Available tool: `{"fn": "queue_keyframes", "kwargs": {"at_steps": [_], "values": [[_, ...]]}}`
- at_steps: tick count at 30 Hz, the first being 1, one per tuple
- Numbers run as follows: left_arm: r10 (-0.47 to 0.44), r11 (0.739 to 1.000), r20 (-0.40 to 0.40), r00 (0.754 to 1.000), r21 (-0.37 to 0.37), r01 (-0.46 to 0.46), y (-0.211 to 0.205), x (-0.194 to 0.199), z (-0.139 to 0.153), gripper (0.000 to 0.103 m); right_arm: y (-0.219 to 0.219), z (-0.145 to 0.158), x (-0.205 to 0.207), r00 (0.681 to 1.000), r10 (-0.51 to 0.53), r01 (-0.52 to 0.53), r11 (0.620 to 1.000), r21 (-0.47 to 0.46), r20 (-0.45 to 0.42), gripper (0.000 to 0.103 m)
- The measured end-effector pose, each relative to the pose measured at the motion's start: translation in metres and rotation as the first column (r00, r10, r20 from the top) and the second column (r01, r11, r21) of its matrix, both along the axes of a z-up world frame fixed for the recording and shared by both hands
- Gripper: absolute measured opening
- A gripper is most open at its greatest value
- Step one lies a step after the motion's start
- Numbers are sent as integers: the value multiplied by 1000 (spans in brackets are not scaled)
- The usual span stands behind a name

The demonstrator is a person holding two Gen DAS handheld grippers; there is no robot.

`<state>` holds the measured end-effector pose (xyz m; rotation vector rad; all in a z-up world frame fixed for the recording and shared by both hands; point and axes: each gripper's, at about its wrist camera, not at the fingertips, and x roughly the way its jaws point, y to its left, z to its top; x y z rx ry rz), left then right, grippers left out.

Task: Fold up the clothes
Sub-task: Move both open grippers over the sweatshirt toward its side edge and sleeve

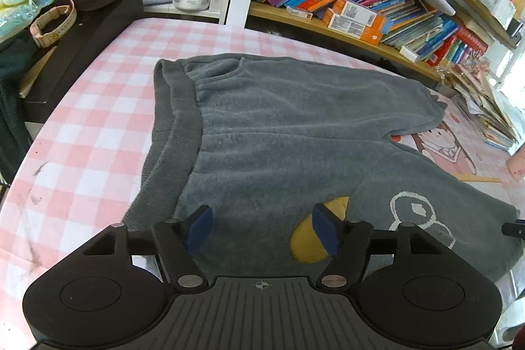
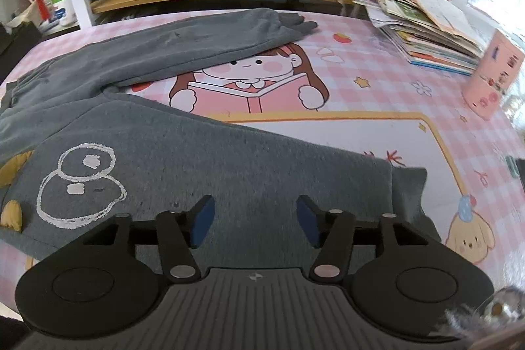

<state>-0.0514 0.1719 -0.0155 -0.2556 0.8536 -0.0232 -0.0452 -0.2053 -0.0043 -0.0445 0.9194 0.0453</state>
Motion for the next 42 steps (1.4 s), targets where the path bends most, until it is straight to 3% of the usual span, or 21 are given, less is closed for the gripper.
{"fn": "queue_keyframes", "kwargs": {"at_steps": [12, 29, 34, 42], "values": [[43, 995, -21, 999, 86, -41, -44, 29, 9, 82, -26, 1, 66, 986, 167, -167, 985, 46, 4, 72], [-54, 967, -4, 999, 248, 53, -78, 120, 21, 96, -61, 2, 209, 909, 414, -413, 910, -23, 56, 76], [-61, 950, -10, 998, 305, 61, -73, 147, 18, 97, -63, 0, 256, 892, 447, -446, 894, -32, 59, 76], [-18, 934, -22, 1000, 355, 25, -48, 186, 16, 97, -70, -4, 328, 905, 422, -422, 907, -11, 55, 77]]}}
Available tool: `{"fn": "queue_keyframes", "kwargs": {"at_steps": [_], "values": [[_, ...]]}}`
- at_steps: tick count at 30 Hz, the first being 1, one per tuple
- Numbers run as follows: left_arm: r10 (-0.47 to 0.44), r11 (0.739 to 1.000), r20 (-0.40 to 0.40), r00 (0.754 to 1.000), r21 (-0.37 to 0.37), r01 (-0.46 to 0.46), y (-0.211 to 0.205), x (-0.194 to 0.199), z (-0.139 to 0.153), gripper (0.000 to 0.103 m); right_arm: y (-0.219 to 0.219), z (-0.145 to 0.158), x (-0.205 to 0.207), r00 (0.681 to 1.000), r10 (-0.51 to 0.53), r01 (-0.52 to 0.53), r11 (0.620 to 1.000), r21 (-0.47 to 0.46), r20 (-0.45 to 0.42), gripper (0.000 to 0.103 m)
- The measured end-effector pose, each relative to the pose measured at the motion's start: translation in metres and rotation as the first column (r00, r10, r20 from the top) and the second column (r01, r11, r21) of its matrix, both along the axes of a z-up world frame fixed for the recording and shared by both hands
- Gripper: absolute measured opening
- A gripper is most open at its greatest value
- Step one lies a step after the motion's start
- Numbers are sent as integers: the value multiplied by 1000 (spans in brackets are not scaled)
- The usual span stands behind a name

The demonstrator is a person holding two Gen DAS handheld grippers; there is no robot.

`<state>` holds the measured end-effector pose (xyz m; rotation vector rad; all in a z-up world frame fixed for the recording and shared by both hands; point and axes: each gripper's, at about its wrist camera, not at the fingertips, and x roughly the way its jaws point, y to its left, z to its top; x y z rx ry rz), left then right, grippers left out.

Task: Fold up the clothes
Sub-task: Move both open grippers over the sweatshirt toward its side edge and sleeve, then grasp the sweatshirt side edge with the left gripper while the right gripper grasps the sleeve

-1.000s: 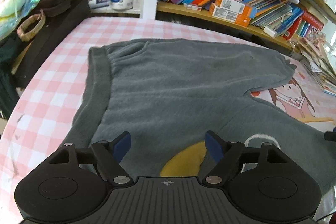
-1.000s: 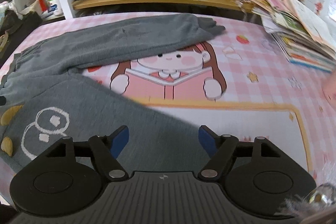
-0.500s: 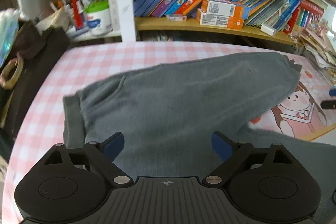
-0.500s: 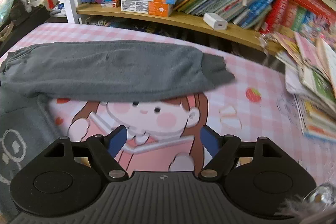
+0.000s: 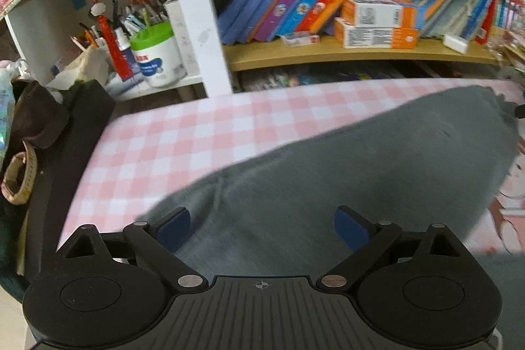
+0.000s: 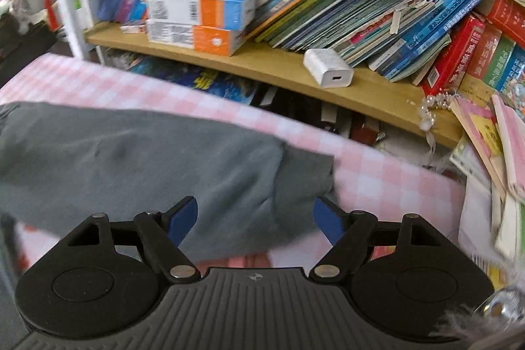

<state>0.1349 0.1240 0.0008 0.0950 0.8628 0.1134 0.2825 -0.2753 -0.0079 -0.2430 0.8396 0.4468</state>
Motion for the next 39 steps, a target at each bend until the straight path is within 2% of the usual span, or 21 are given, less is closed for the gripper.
{"fn": "queue_keyframes", "kwargs": {"at_steps": [7, 14, 17, 21, 24, 29, 31, 33, 34, 36, 38, 39], "values": [[19, 999, -10, 1000, 26, -19, 21, 29, -1, 97, 12, -4, 40, 1000, 23, -22, 999, -28, 15, 76], [53, 996, -47, 997, 80, -49, 38, 56, -18, 97, 27, -13, 70, 999, 46, -47, 998, -52, -11, 72], [53, 997, -61, 997, 61, -50, 45, 64, -26, 96, 32, -20, 78, 997, 67, -69, 995, -66, -31, 67], [46, 999, -67, 997, -1, -46, 54, 70, -35, 95, 34, -27, 87, 993, 96, -100, 993, -68, -61, 64], [19, 999, -60, 998, -43, -21, 56, 71, -39, 95, 34, -31, 92, 990, 111, -116, 992, -58, -83, 61], [-47, 996, -98, 994, -86, 38, 58, 76, -47, 91, 30, -38, 98, 984, 123, -127, 991, -28, -129, 57], [-59, 994, -101, 993, -101, 48, 60, 76, -49, 91, 27, -39, 101, 982, 123, -125, 992, -5, -145, 53], [-62, 991, -104, 993, -125, 49, 63, 77, -50, 89, 25, -40, 101, 980, 127, -126, 992, 16, -155, 44], [-66, 989, -106, 992, -140, 51, 64, 77, -50, 85, 25, -39, 101, 978, 130, -128, 991, 25, -160, 41], [-79, 985, -112, 991, -162, 60, 65, 77, -49, 78, 26, -39, 99, 976, 145, -142, 989, 32, -165, 27], [-97, 982, -121, 988, -172, 75, 64, 78, -48, 70, 29, -38, 97, 972, 162, -158, 987, 35, -170, 18], [-105, 981, -131, 986, -176, 81, 63, 79, -46, 62, 31, -37, 95, 972, 165, -162, 986, 28, -168, 17]]}}
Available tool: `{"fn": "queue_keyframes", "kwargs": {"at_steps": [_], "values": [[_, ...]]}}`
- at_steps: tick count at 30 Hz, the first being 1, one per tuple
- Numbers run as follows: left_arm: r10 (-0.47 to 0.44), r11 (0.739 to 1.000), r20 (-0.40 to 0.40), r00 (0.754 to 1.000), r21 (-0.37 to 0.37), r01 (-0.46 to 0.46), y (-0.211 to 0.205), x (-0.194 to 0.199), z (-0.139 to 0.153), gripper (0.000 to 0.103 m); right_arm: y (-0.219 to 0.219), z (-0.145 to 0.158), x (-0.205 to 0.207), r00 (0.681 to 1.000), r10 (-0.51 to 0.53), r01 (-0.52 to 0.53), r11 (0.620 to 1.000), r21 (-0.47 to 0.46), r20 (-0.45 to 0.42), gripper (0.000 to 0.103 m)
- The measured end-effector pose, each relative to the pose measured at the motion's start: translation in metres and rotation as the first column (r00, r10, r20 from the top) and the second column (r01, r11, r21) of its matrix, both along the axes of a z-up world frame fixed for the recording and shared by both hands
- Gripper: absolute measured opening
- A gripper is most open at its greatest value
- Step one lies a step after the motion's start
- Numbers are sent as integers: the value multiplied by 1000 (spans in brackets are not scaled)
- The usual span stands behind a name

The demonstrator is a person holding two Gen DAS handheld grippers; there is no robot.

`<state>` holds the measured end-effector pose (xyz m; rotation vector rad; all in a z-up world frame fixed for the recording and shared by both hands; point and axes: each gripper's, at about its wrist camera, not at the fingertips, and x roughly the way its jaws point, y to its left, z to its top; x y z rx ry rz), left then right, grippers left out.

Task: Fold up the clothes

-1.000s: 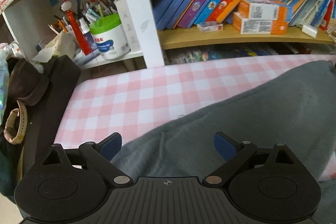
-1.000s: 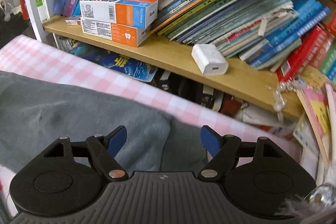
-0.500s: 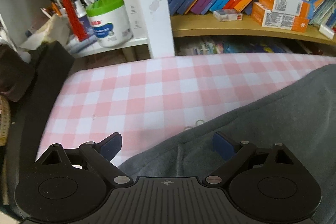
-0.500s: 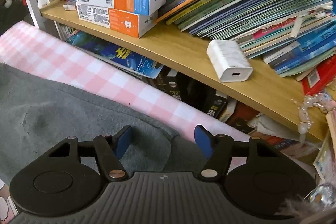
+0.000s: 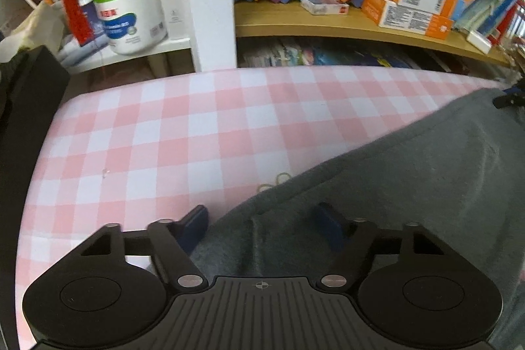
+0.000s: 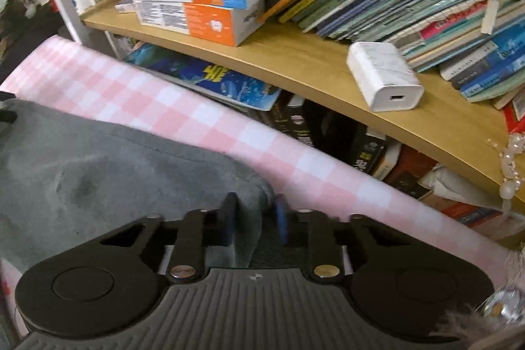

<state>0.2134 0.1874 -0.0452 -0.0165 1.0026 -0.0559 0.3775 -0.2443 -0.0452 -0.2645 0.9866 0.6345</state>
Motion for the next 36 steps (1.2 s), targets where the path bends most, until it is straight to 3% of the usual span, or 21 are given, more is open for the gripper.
{"fn": "queue_keyframes", "kwargs": {"at_steps": [4, 6, 15, 25, 32, 36], "values": [[-22, 1000, -28, 999, 11, 23, -3, -3, 8, 21, 5, 3, -7, 1000, -8, 8, 1000, -22, 26, 14], [-39, 999, -24, 999, 33, 40, -5, -7, 13, 17, 5, 7, -12, 999, -13, 14, 1000, -24, 51, 14], [-57, 998, 143, 988, 48, 51, -18, -53, 60, 16, -12, 55, -73, 971, -23, 31, 999, -30, 236, 13], [-111, 994, 307, 945, 25, 108, -26, -125, 97, 16, -30, 107, -200, 905, -63, 99, 993, -65, 420, 13], [-187, 981, 361, 914, 19, 193, -26, -185, 110, 16, -38, 118, -307, 877, -144, 192, 980, -59, 458, 14], [-219, 974, 355, 909, 22, 226, -28, -219, 106, 16, -33, 110, -366, 869, -195, 246, 968, -56, 454, 14]]}}
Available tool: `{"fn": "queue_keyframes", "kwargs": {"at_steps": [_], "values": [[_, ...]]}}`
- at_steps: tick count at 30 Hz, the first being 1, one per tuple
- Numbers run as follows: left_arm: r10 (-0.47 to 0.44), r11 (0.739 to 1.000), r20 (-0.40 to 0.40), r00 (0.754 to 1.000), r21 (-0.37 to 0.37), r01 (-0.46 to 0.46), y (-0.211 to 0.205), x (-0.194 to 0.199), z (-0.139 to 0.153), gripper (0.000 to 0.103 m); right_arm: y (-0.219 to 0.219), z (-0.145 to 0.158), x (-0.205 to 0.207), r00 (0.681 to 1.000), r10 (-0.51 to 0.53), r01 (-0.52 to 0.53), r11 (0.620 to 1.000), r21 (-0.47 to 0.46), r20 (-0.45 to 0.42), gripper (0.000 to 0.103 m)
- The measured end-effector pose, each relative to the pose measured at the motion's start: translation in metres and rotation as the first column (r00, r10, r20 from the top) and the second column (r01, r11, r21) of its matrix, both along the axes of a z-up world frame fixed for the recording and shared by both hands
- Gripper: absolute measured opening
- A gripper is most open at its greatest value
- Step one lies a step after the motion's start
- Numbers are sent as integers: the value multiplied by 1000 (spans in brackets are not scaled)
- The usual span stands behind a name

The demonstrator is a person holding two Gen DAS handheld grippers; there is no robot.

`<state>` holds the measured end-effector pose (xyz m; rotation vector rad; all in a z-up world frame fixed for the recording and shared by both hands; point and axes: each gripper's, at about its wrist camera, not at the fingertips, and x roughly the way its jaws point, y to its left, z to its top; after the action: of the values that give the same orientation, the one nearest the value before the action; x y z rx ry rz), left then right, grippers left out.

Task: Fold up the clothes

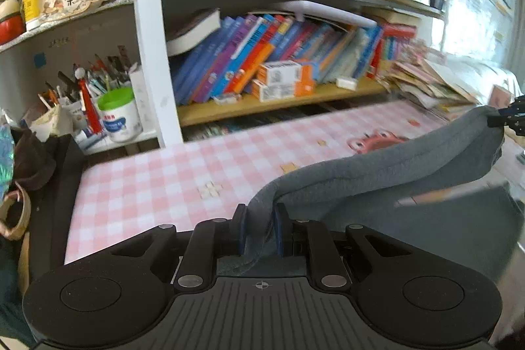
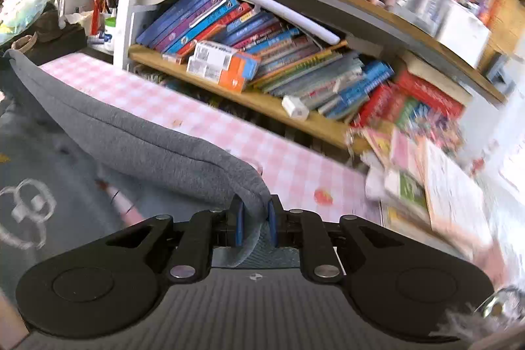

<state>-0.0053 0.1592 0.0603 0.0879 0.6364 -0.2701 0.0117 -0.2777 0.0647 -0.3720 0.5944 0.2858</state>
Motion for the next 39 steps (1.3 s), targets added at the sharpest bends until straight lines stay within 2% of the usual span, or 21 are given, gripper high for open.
{"fn": "queue_keyframes", "kwargs": {"at_steps": [6, 8, 11, 14, 17, 19, 20, 22, 23, 24, 26, 28, 30, 31, 33, 36, 37, 38, 39], "values": [[-28, 1000, -50, 998, -1, 28, 2, -41, -22, 16, 13, -31, -77, 994, -87, 87, 996, -3, -72, 17], [-43, 999, -79, 996, 15, 44, 1, -51, -33, 16, 18, -42, -93, 989, -118, 117, 993, -15, -93, 18], [-58, 997, -114, 992, 44, 63, 1, -64, -46, 21, 20, -54, -111, 974, -178, 183, 983, 27, -138, 22], [-54, 998, -139, 989, 25, 58, 5, -77, -52, 21, 24, -63, -123, 957, -223, 235, 971, 43, -184, 29], [-35, 998, -156, 987, -53, 27, 19, -92, -55, 21, 29, -70, -133, 936, -259, 278, 959, 49, -237, 37], [6, 988, -187, 982, -151, -35, 35, -102, -59, 22, 28, -73, -137, 914, -279, 316, 945, 84, -293, 46], [39, 972, -216, 976, -218, -87, 43, -105, -63, 24, 26, -75, -139, 901, -286, 339, 934, 117, -326, 53], [99, 918, -279, 955, -345, -196, 61, -110, -71, 35, 18, -78, -145, 869, -293, 400, 890, 218, -399, 55], [128, 878, -306, 943, -408, -251, 69, -112, -75, 37, 14, -78, -147, 852, -296, 435, 858, 272, -432, 57], [151, 836, -324, 934, -463, -296, 76, -112, -80, 40, 8, -79, -149, 832, -299, 480, 810, 337, -468, 59], [192, 738, -365, 911, -558, -379, 89, -111, -89, 45, -2, -81, -154, 797, -295, 559, 692, 457, -527, 60], [218, 656, -404, 888, -613, -440, 97, -105, -97, 46, -13, -83, -157, 766, -290, 627, 537, 564, -574, 61], [237, 578, -437, 868, -654, -487, 103, -98, -103, 46, -23, -88, -159, 735, -280, 676, 364, 640, -617, 61], [242, 547, -441, 864, -674, -497, 105, -95, -105, 46, -27, -90, -160, 721, -277, 693, 276, 666, -635, 61], [255, 502, -445, 858, -698, -511, 106, -91, -109, 47, -36, -96, -160, 693, -267, 710, 96, 697, -669, 61], [271, 476, -465, 843, -697, -537, 104, -83, -116, 47, -44, -111, -160, 636, -264, 723, -126, 680, -725, 61], [274, 468, -474, 837, -694, -547, 103, -82, -118, 47, -47, -116, -159, 605, -262, 735, -179, 654, -752, 61], [276, 461, -485, 830, -691, -557, 103, -81, -120, 47, -48, -121, -155, 567, -264, 757, -206, 620, -780, 55], [276, 455, -492, 826, -690, -563, 103, -81, -121, 47, -49, -124, -150, 531, -271, 781, -210, 588, -803, 39]]}}
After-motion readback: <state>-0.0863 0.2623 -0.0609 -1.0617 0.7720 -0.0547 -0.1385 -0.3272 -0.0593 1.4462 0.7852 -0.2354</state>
